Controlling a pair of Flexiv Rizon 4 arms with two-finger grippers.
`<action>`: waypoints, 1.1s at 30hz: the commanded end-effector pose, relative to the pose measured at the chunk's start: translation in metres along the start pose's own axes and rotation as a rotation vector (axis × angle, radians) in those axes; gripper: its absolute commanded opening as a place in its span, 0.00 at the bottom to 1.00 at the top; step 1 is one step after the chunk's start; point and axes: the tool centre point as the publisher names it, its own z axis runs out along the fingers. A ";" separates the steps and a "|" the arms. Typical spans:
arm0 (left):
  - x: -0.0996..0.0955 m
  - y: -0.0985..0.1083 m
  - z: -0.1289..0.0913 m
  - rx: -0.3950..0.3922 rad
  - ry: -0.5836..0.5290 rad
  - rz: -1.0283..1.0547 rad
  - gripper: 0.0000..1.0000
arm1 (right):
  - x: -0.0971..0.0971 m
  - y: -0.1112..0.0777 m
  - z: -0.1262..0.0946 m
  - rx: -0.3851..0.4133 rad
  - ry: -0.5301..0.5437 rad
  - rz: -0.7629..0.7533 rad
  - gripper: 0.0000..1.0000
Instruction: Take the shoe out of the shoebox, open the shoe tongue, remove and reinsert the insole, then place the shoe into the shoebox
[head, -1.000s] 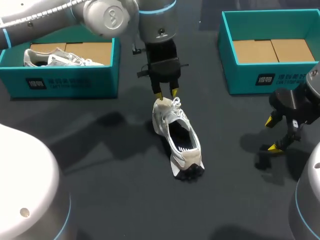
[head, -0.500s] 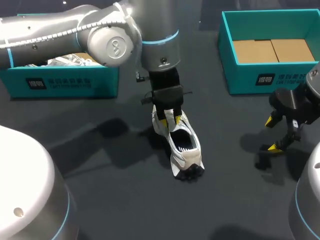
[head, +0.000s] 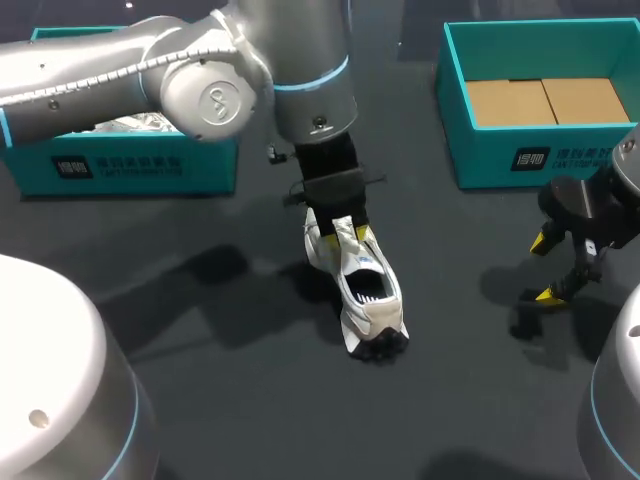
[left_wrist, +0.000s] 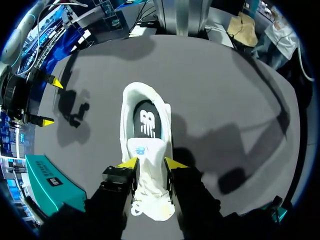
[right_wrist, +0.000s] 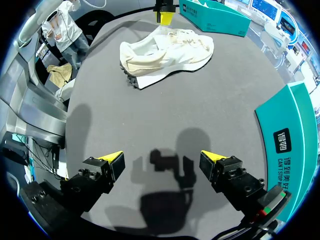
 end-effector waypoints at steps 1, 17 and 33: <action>-0.003 -0.002 -0.005 -0.024 0.002 0.000 0.32 | 0.001 0.000 0.000 0.001 -0.003 0.000 1.00; -0.006 -0.001 0.064 -0.003 0.094 0.001 0.29 | 0.001 0.000 0.000 0.001 -0.003 0.000 1.00; 0.004 -0.030 -0.012 -0.029 0.029 -0.122 0.49 | 0.001 0.000 0.000 0.001 -0.003 0.000 1.00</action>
